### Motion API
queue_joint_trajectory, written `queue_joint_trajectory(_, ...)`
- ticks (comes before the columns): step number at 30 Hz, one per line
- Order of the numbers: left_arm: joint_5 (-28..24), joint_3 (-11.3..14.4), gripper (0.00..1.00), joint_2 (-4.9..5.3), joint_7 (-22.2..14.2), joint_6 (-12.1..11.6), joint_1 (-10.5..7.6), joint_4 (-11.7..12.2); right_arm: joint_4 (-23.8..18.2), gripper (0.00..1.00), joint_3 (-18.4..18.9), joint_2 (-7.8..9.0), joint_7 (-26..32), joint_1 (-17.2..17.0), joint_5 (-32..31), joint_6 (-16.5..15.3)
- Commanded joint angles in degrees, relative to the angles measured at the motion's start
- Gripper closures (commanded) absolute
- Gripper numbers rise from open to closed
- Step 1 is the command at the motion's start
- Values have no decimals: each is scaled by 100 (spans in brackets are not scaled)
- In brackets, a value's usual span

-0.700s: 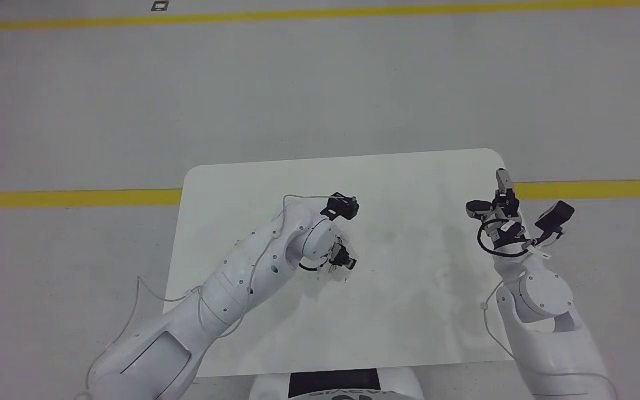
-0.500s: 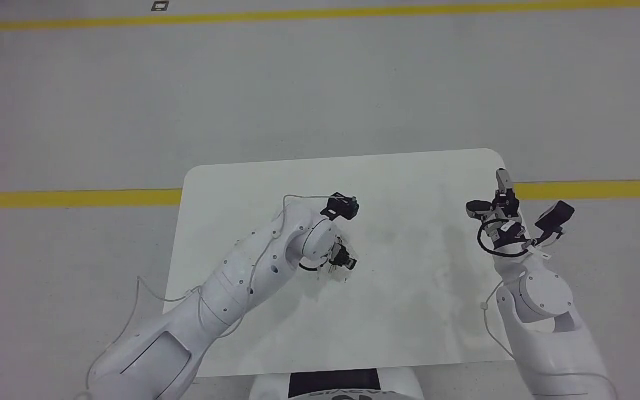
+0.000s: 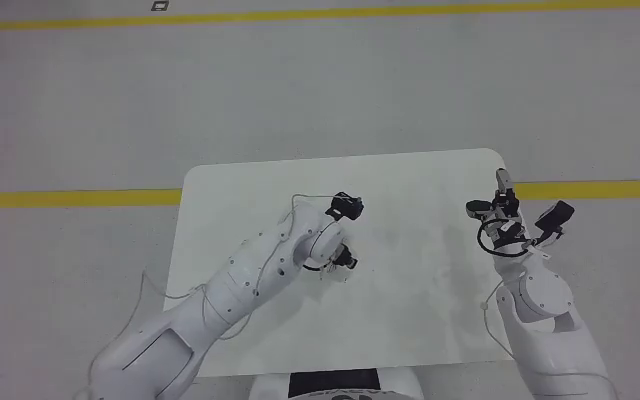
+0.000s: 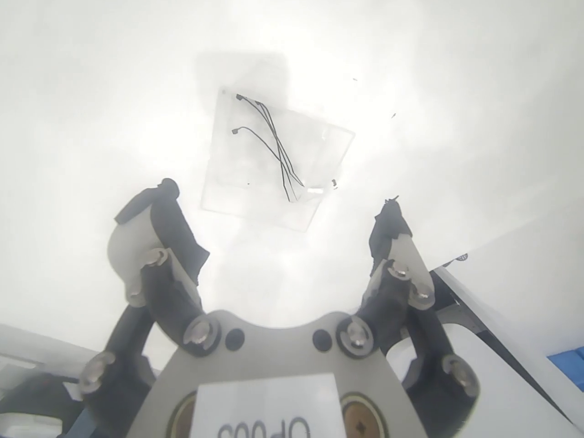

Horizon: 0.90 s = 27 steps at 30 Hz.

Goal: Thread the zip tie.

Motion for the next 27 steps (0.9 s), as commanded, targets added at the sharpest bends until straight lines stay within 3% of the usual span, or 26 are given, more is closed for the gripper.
queue_joint_trajectory(1,-28,131,0,-39,7,39,-85,51,0,0,0,0,0,0,0,0)
queue_joint_trajectory(2,-68,172,0,-56,7,28,-122,77,0,0,0,0,0,0,0,0)
queue_joint_trajectory(3,-78,225,7,-71,7,15,-158,127,0,0,0,0,0,0,0,0)
queue_joint_trajectory(4,-96,277,24,-90,7,15,-191,169,0,0,0,0,0,0,0,0)
queue_joint_trajectory(5,-135,332,28,-114,7,16,-232,219,0,0,0,0,0,0,0,0)
queue_joint_trajectory(7,-179,409,59,-149,7,21,-288,306,0,0,0,0,0,0,0,0)
queue_joint_trajectory(10,-239,495,67,-202,7,47,-371,426,0,0,0,0,0,0,0,0)
queue_joint_trajectory(13,-246,565,69,-244,7,75,-428,527,0,0,0,0,0,0,0,0)
queue_joint_trajectory(16,-188,666,78,-278,7,138,-457,563,0,0,0,0,0,0,0,0)
queue_joint_trajectory(20,-72,755,97,-295,7,276,-475,660,0,0,0,0,0,0,0,0)
queue_joint_trajectory(27,-55,913,95,-316,7,398,-472,748,0,0,0,0,0,0,0,0)
